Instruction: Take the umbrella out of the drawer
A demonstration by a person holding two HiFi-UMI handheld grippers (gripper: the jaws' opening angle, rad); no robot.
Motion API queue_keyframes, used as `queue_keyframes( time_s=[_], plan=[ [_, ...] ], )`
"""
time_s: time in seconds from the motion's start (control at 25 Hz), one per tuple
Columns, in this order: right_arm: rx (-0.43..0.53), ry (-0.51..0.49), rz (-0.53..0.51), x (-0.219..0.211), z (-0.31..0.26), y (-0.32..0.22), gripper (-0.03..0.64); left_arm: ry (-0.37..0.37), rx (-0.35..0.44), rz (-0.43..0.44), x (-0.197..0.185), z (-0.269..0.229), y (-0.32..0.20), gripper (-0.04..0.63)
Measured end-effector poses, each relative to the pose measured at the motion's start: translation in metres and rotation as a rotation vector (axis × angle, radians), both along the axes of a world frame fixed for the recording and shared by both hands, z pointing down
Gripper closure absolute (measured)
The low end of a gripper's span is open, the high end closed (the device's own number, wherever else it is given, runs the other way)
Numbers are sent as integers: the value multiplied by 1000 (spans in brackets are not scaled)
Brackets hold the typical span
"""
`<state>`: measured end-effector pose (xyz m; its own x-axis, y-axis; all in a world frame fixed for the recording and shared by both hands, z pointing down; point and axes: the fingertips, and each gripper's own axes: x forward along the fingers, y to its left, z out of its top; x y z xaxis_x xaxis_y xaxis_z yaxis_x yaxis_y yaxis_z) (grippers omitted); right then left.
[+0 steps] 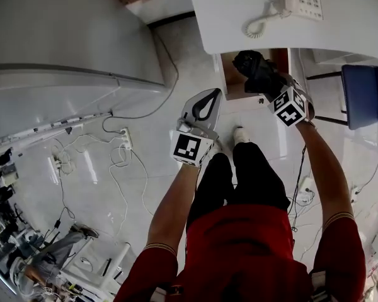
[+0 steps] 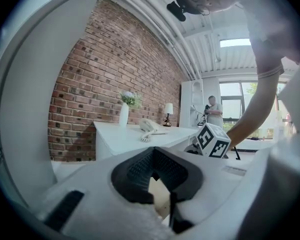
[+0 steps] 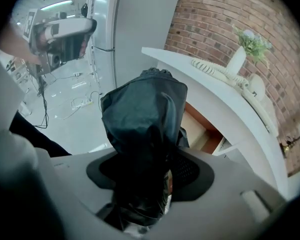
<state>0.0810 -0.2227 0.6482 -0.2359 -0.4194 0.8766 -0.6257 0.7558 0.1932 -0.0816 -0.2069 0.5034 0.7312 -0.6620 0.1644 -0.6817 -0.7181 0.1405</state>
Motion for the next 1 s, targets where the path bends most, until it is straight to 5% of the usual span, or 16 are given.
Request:
queue_keyframes(
  time_s=[0.56, 1.0],
  plan=[
    [140, -413, 241, -38, -136, 57, 354, 36, 90, 71, -2, -77, 39, 597],
    [299, -698, 197, -21, -256, 92, 354, 50, 149, 42, 39, -157, 68, 597]
  ],
)
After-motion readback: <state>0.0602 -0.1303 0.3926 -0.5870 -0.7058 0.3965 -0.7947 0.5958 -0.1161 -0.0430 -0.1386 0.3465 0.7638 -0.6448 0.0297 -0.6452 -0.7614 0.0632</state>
